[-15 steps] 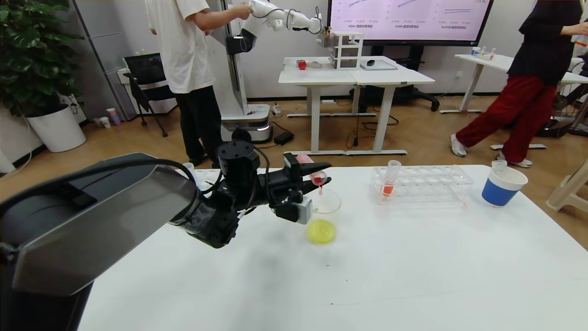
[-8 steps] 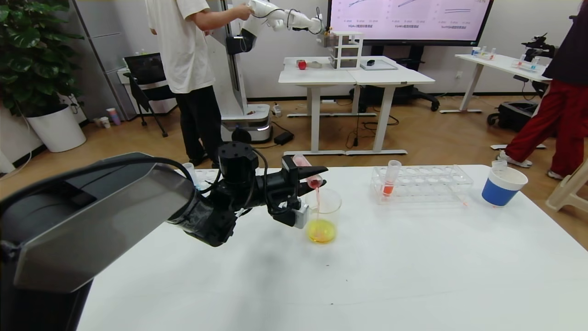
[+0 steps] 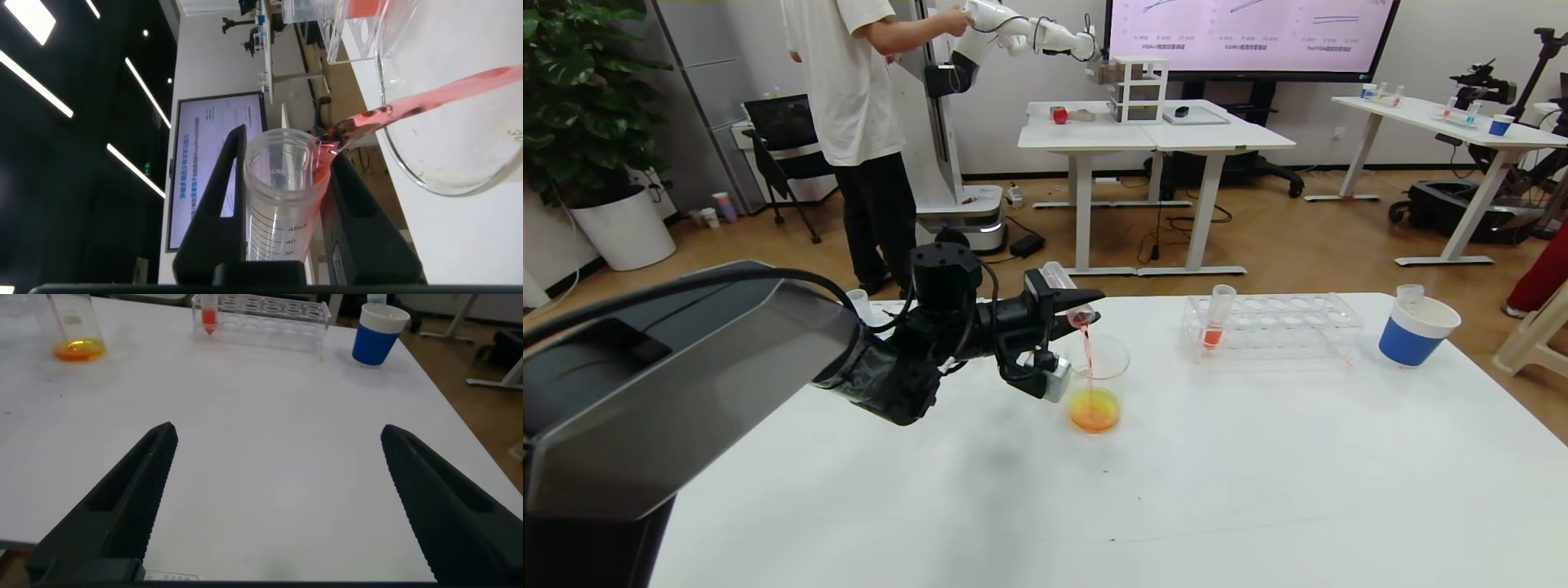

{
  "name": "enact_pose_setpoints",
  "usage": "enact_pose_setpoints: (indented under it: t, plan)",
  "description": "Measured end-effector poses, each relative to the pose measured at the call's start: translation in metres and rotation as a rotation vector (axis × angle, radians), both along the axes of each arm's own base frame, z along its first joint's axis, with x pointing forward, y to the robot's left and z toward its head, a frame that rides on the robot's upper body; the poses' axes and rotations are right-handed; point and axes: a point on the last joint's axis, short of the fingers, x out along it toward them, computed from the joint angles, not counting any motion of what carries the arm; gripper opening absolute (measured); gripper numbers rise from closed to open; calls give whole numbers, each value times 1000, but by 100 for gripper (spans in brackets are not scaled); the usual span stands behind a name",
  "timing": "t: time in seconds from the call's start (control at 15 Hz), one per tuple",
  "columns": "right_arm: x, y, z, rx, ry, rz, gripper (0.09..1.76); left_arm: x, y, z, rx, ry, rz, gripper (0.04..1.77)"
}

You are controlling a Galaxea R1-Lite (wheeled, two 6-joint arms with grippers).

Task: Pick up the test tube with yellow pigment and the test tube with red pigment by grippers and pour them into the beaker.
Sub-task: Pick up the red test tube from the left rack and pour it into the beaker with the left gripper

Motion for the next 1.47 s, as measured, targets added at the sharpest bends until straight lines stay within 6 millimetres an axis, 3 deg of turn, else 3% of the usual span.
enact_pose_setpoints:
  t: [0.4, 0.8, 1.2, 1.47]
  plan:
    - [0, 0, 0, 0, 0, 0, 174, -2, -4, 16, 87, -89, -14, 53]
    - [0, 0, 0, 0, 0, 0, 174, -4, -2, 22, 66, -42, -7, 53]
    - [0, 0, 0, 0, 0, 0, 174, -9, 11, 59, -214, 260, 98, 53]
    - [0, 0, 0, 0, 0, 0, 174, -16, 19, 76, -639, 611, 213, 53]
